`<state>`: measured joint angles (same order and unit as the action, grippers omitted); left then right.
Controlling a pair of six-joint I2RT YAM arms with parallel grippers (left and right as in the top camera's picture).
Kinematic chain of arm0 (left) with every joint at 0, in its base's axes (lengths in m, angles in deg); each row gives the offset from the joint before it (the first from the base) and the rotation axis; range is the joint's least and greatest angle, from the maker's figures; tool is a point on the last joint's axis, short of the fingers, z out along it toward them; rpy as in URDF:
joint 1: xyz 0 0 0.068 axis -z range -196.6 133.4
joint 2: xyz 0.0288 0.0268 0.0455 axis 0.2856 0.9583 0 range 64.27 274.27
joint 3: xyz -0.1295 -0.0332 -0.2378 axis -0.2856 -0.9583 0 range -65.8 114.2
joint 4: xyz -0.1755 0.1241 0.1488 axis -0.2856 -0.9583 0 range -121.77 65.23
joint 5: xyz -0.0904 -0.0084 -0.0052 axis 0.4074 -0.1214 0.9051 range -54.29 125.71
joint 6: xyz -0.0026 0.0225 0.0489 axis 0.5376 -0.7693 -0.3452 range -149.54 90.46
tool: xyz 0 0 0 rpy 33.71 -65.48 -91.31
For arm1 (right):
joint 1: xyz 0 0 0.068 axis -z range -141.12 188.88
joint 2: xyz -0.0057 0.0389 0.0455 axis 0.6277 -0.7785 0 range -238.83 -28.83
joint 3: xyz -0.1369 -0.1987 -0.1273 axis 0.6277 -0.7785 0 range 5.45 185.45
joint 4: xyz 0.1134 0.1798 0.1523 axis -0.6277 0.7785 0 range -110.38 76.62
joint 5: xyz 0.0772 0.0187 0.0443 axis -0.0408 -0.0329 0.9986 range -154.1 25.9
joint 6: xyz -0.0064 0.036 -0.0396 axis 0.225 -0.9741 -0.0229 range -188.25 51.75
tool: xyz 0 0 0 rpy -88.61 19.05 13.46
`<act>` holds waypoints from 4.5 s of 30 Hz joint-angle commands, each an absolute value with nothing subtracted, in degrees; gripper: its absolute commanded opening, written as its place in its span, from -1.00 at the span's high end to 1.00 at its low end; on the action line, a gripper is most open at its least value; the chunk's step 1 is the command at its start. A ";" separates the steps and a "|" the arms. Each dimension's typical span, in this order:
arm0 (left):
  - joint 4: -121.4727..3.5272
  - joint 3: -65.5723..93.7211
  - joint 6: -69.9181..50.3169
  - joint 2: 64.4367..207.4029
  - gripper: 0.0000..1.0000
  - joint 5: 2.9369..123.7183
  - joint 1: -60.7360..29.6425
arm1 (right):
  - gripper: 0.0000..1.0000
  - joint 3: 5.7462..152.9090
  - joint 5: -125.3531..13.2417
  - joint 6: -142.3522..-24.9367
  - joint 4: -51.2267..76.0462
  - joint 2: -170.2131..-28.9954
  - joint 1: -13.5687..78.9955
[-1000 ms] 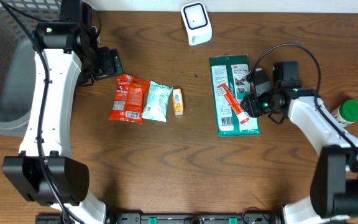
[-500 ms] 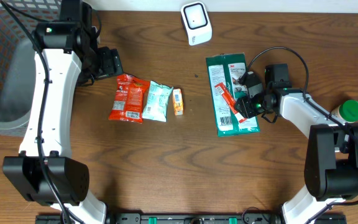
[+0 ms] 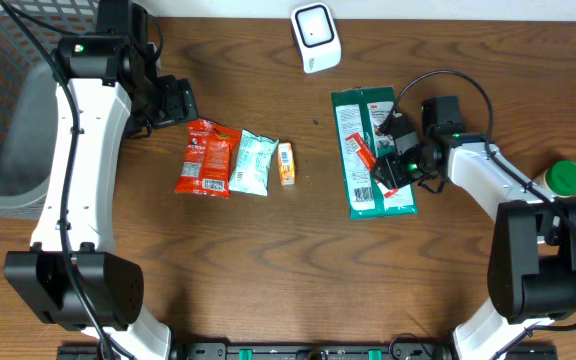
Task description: Scan the item barcode
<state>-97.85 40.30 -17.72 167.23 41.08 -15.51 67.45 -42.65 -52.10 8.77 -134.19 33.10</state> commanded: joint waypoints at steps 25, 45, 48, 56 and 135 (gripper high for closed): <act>-97.95 40.26 -17.83 167.36 -0.78 40.14 -15.65 | 0.14 68.04 -46.69 -48.87 8.86 -135.55 31.28; -97.95 40.26 -17.83 167.36 -0.78 40.16 -15.65 | 0.92 68.02 -46.73 -48.85 7.90 -133.82 31.28; -97.95 40.26 -17.83 167.36 -0.78 40.14 -15.65 | 0.98 68.02 -46.69 -48.89 7.92 -131.59 31.28; -97.95 40.26 -17.83 167.36 -0.78 40.14 -15.65 | 0.98 68.02 -36.66 -49.48 8.66 -126.00 31.26; -97.95 40.26 -17.83 167.36 -0.78 40.16 -15.65 | 0.56 73.98 -63.78 -89.09 12.79 -144.20 7.28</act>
<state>-97.82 40.30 -17.72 167.23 41.08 -15.51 74.86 -63.28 -88.82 12.60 -140.86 6.96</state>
